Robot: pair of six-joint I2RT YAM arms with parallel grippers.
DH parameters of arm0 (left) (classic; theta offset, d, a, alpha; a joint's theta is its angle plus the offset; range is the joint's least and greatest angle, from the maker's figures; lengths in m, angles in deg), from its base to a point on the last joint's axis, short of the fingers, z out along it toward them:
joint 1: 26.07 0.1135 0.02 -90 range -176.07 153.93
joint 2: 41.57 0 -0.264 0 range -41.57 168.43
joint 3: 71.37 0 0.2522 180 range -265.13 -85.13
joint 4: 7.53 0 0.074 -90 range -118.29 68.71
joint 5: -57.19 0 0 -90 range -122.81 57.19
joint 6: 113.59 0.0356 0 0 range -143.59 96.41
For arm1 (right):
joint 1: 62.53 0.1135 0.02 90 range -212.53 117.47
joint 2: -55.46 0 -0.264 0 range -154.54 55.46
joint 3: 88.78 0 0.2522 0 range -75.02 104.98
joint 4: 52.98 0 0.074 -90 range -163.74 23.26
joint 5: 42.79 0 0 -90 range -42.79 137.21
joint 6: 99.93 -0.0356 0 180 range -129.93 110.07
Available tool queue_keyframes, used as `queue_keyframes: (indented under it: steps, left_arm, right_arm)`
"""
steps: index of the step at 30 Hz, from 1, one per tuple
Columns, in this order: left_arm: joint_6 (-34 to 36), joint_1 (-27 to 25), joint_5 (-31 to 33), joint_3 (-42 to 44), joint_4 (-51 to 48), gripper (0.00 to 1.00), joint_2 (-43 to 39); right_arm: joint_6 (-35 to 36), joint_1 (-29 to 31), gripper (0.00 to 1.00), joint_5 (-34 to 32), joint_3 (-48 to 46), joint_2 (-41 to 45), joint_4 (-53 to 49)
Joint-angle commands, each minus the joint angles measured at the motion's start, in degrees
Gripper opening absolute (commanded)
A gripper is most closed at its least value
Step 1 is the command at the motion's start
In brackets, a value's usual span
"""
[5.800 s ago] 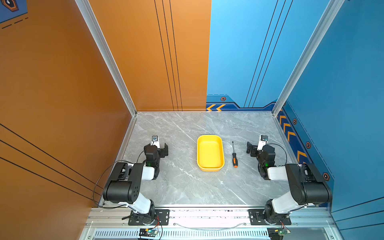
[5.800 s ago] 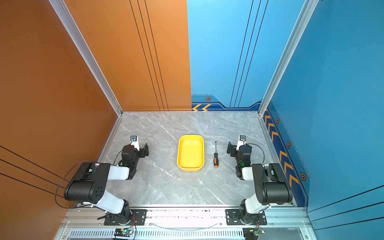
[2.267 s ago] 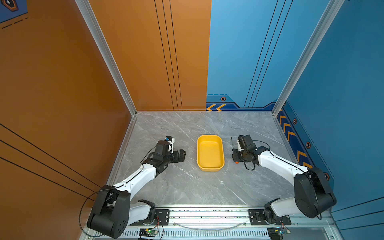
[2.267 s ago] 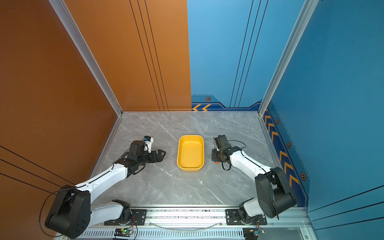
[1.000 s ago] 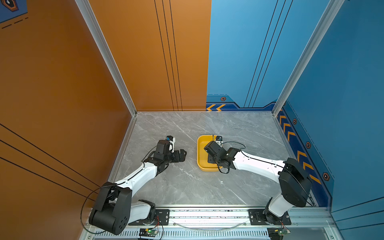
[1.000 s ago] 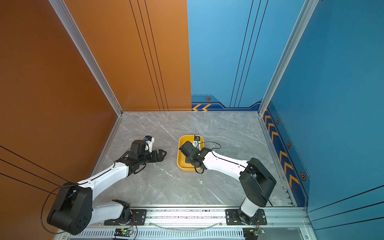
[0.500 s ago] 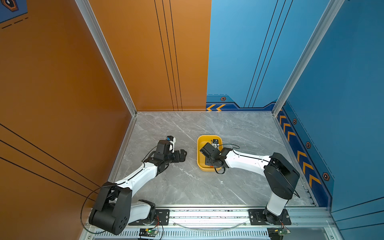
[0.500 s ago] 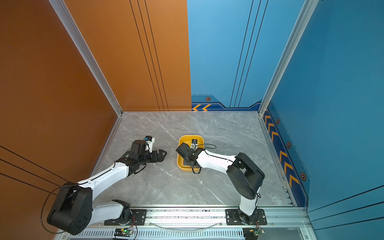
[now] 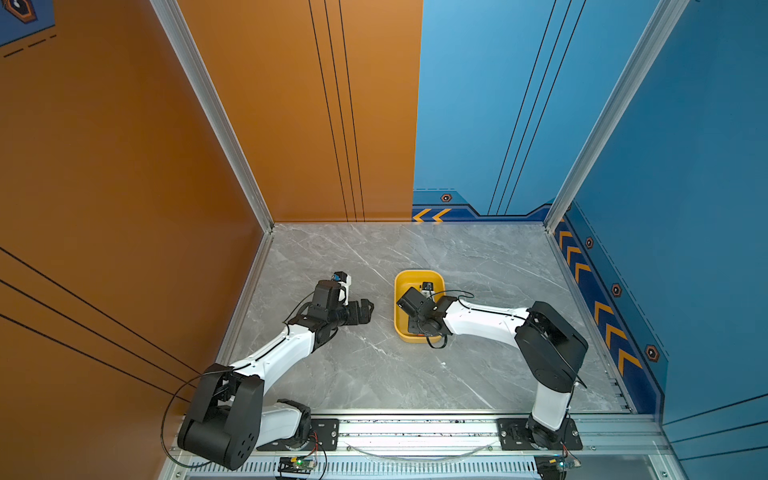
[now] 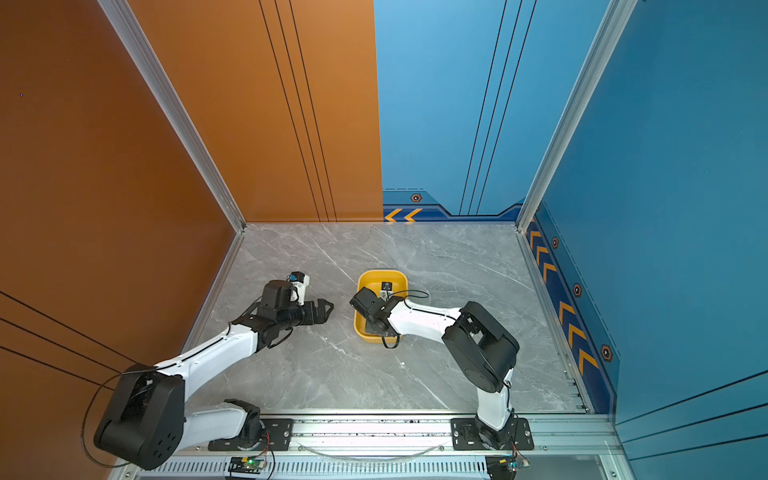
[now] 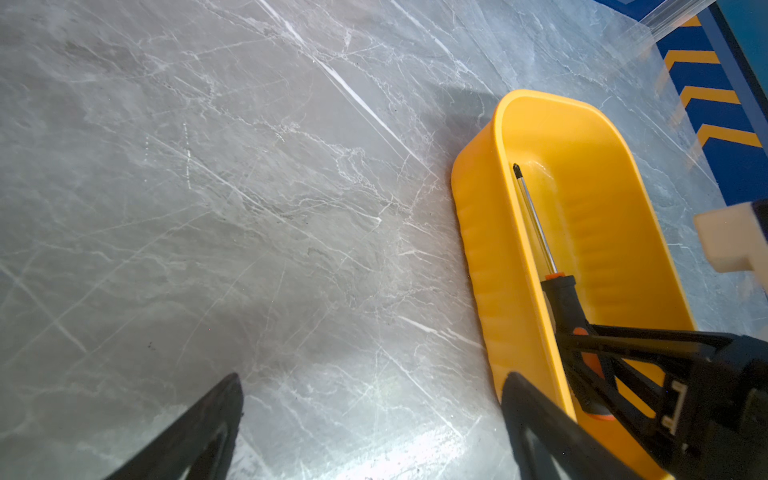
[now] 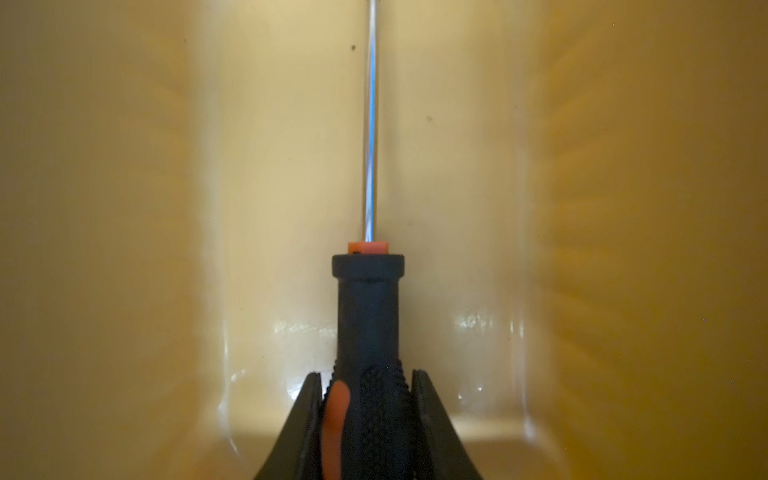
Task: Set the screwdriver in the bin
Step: 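Lower the screwdriver into the yellow bin with the right gripper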
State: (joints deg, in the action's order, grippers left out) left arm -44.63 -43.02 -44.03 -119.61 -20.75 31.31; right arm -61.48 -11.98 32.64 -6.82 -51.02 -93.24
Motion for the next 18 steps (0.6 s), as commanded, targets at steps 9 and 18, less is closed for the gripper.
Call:
queue_keyframes:
  steps: [9, 18]
  left_arm:
    - [0.83, -0.45, -0.2, -0.85, -0.91, 0.98, -0.02]
    - [0.94, -0.47, 0.09, -0.7, -1.33, 0.98, -0.75]
  right_arm:
    - [-1.01, -0.64, 0.35, 1.02, 1.93, -1.28, -0.92]
    - [0.2, -0.7, 0.51, 0.19, 1.41, 0.98, -1.26]
